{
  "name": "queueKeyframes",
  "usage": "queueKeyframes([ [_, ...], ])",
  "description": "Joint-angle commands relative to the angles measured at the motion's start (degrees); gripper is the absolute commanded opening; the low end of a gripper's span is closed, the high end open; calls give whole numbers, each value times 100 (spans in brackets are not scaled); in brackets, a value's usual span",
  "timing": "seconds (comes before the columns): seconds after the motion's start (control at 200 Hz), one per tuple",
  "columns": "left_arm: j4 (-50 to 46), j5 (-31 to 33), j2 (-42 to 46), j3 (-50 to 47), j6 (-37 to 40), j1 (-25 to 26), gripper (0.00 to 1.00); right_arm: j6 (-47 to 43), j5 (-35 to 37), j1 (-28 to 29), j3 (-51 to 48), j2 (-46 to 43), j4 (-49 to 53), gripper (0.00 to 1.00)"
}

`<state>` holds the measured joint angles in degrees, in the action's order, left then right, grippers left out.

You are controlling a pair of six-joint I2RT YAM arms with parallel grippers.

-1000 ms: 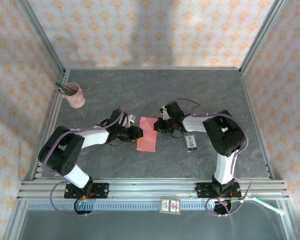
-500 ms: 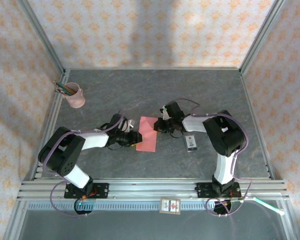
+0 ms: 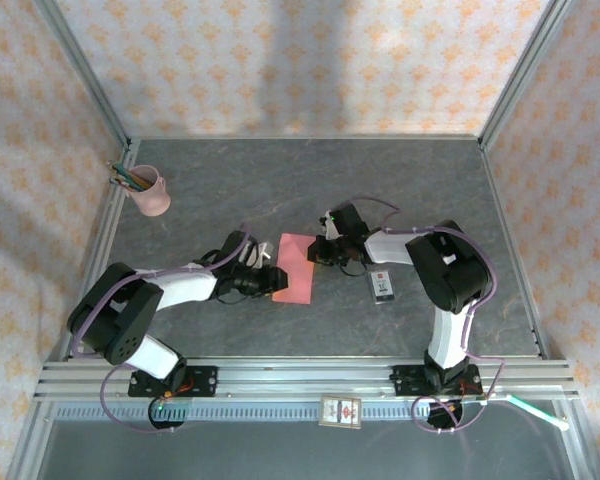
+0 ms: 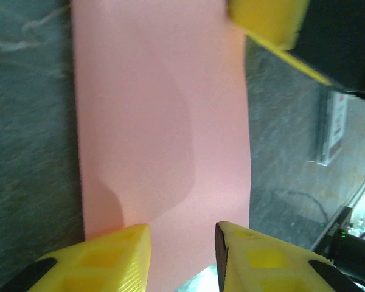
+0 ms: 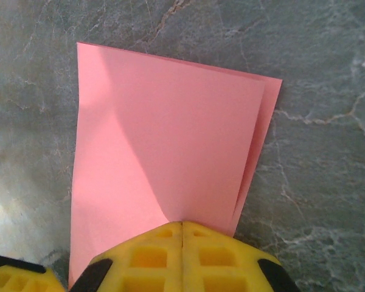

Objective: Fold a paper plane with a square sheet of paper (pick it up from the middle)
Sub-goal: First fold in half a square sheet of paper at the center of the table.

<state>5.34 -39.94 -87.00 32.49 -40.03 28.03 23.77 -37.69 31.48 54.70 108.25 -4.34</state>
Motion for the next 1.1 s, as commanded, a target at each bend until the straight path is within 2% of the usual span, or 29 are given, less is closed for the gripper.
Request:
queueKeyframes([
  [0.0,-241,200,-156,-132,162,-34,35,-177,1029,-55,-302,311,741,0],
  [0.195,-327,156,80,-218,285,-209,35,-171,1032,-59,-327,307,724,0],
  [0.295,49,-211,388,-200,94,-209,35,-162,1036,-55,-352,299,715,0],
  [0.385,269,-286,551,-140,-54,-204,35,-157,1044,-55,-346,294,715,0],
  [0.736,248,90,-6,499,-40,-44,27,-171,1044,-55,-306,301,741,0],
  [0.926,-180,498,-203,759,177,-41,22,-161,1036,-55,-290,302,750,0],
  [1.096,-144,444,-252,661,204,-52,20,-162,1046,-54,-301,302,750,0],
])
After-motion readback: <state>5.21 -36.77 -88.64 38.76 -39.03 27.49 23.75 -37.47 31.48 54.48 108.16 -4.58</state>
